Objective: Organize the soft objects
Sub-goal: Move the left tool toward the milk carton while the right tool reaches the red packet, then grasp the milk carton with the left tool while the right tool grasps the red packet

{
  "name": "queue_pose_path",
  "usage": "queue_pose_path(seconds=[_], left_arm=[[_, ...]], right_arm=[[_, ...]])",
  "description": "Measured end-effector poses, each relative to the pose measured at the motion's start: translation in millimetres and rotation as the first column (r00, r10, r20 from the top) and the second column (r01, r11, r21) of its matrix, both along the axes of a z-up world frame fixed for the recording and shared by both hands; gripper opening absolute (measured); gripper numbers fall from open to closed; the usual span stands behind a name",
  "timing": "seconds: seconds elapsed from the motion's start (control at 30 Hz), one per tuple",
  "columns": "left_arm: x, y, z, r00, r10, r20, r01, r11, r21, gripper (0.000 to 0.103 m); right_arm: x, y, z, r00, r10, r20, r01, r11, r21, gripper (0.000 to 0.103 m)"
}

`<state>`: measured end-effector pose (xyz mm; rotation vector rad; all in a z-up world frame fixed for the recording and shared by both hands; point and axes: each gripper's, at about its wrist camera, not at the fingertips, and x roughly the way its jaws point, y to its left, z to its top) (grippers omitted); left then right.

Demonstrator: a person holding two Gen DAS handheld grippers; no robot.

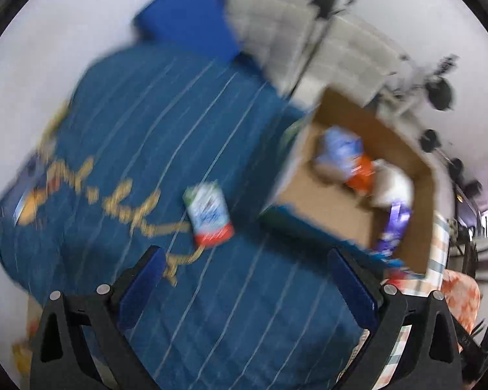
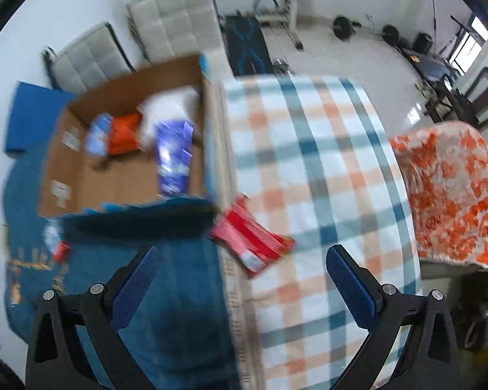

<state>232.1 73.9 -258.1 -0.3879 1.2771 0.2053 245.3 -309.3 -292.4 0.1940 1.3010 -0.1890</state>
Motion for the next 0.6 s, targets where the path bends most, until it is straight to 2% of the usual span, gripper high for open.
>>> queue_pose_path(seconds=[0.07,0.17,0.3,0.5,0.6], left_arm=[[-2.3,15.9,-39.5,0.992,0.047,-0.118,-0.050,0.998,-0.028,0.102],[-3.9,31.3,-80.5,0.973,0.078,-0.216,-0.087,0.996,-0.031,0.102],[-0.7,44.3,-111.9,0.957,0.112,-0.269,-0.131,0.990,-0.053,0.102],[25.6,52.6,-146.8,0.939,0.131,-0.317,-0.170,0.980,-0.099,0.102],[40.3,50.5,-163.8,0.929,0.110,-0.354,-0.143,0.987,-0.068,0.102]], right_arm=[[1.4,-11.1,-28.7,0.998,-0.008,-0.063,0.007,1.000,-0.012,0.103],[8.7,-20.4,-68.7,0.988,0.006,-0.154,-0.007,1.000,-0.010,0.103],[20.6,-26.5,-121.0,0.959,0.053,-0.277,-0.065,0.997,-0.034,0.103],[34.9,-23.3,-165.7,0.925,0.129,-0.356,-0.159,0.986,-0.056,0.103],[41.1,-18.8,-186.3,0.902,0.162,-0.401,-0.199,0.978,-0.054,0.103]])
